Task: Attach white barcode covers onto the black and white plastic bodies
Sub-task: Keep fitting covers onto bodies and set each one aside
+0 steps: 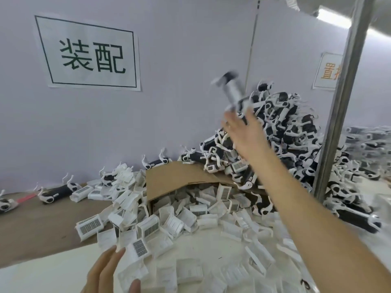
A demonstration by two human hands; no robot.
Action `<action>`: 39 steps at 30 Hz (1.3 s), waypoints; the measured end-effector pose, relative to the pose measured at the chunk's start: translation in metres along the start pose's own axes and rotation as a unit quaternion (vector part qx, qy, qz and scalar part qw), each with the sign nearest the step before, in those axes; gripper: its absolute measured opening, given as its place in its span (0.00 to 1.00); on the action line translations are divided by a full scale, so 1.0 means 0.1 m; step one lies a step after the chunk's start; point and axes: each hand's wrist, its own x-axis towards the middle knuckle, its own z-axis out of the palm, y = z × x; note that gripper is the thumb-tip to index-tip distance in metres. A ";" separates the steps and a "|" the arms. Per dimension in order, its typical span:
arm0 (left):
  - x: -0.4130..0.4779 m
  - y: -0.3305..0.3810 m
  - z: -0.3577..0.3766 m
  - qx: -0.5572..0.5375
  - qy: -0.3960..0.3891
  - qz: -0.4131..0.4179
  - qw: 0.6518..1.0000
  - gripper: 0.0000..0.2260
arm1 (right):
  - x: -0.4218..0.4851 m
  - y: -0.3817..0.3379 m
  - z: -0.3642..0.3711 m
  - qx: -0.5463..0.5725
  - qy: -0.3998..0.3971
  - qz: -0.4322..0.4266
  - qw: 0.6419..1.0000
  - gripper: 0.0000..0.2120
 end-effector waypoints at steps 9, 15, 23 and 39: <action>-0.04 -0.23 0.05 0.072 -0.116 0.001 0.991 0.23 | -0.66 0.98 -0.34 -0.477 -0.137 -0.004 0.868 0.22; -0.07 -0.28 0.05 0.171 -0.135 -0.103 0.970 0.24 | -1.43 1.92 -0.87 -0.688 -0.213 0.027 0.693 0.32; -0.13 -0.25 -0.04 0.169 -0.133 -0.239 0.947 0.29 | -1.45 1.95 -0.86 -0.673 -0.181 -0.036 0.716 0.13; 0.88 -1.38 -0.18 0.293 -0.137 -0.238 0.916 0.19 | -1.52 1.93 -0.73 -0.618 -0.224 -0.050 0.752 0.11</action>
